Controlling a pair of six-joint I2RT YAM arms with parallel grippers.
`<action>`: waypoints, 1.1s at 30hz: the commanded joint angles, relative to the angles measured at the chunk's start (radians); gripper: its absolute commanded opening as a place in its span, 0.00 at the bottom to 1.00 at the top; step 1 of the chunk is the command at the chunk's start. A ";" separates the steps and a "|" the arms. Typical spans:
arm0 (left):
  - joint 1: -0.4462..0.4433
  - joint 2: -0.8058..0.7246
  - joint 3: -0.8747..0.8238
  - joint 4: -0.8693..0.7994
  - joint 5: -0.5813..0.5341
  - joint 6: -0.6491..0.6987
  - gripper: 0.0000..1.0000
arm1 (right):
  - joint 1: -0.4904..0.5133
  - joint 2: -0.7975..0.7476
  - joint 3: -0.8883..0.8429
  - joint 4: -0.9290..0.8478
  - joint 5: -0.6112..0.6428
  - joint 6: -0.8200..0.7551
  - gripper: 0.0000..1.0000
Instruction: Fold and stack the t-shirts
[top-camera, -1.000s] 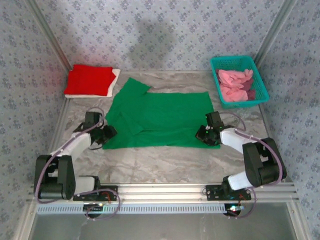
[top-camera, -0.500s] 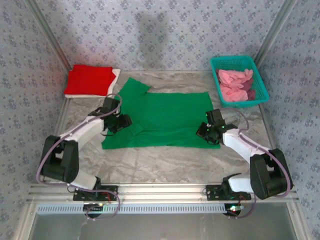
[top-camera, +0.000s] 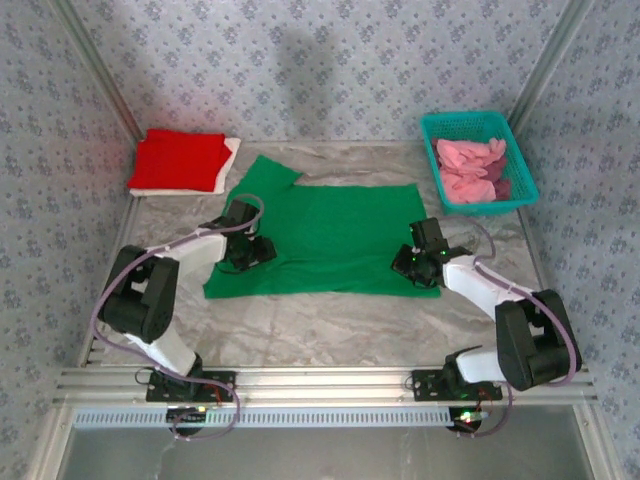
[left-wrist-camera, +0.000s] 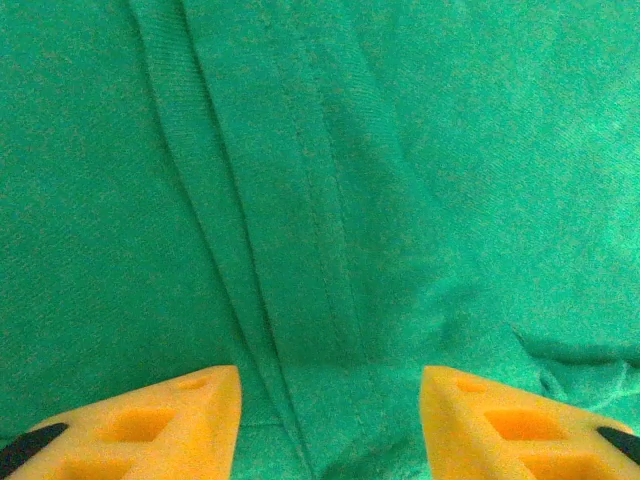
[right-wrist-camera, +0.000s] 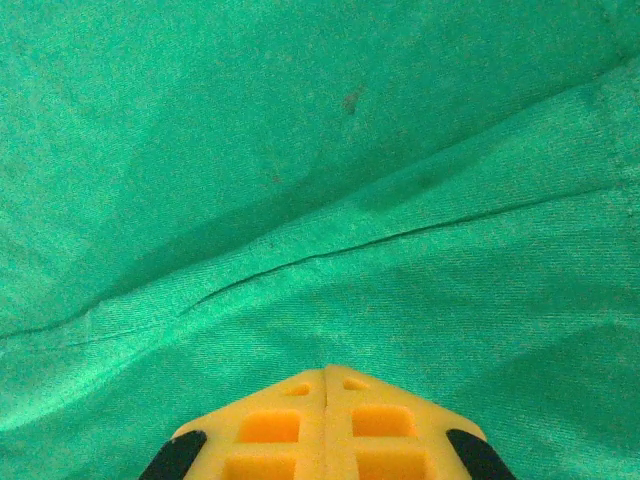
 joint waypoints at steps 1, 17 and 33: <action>-0.010 0.020 0.036 0.023 0.002 0.007 0.42 | 0.006 0.009 0.020 0.003 0.012 -0.005 0.00; -0.025 0.124 0.260 -0.035 -0.058 0.124 0.13 | -0.002 -0.009 -0.005 0.012 0.017 0.003 0.00; -0.034 -0.027 0.264 0.021 -0.183 0.173 0.47 | -0.111 -0.090 0.006 -0.052 0.009 -0.071 0.00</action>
